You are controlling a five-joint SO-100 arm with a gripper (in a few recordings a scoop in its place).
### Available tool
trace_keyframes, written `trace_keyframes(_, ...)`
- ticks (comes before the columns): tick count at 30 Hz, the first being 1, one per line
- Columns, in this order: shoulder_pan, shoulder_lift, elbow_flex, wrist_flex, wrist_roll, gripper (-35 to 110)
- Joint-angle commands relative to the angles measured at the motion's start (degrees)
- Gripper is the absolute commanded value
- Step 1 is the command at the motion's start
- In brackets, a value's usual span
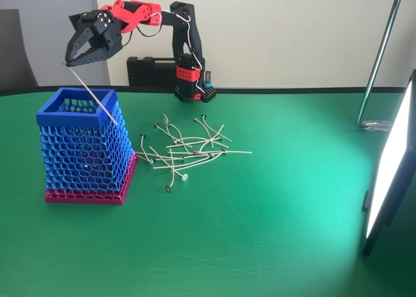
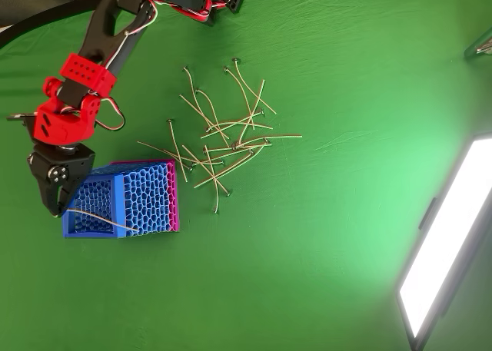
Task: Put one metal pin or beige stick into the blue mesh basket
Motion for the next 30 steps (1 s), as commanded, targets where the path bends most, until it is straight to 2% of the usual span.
trace_keyframes(1, -0.1, 1.1, -0.4, -1.0, -1.6, 7)
trace_keyframes(4, 0.7, 1.4, -1.0, -1.1, -0.5, 24)
trace_keyframes(7, 1.2, 1.5, -1.1, -1.7, 0.1, 48)
trace_keyframes(10, 1.4, 1.5, -1.7, -1.4, 0.4, 62)
trace_keyframes(16, 1.5, 1.2, -2.5, -1.3, 0.6, 66)
trace_keyframes(22, 1.2, 1.2, 0.6, -7.2, -0.4, 69)
trace_keyframes(24, 1.2, 1.7, 5.1, -16.6, -0.4, 73)
trace_keyframes(25, 1.6, 2.3, 9.6, -26.7, -0.6, 72)
trace_keyframes(27, 1.5, 2.3, 16.9, -42.8, -3.6, 60)
trace_keyframes(30, 1.1, 2.5, 21.3, -43.9, -3.3, 59)
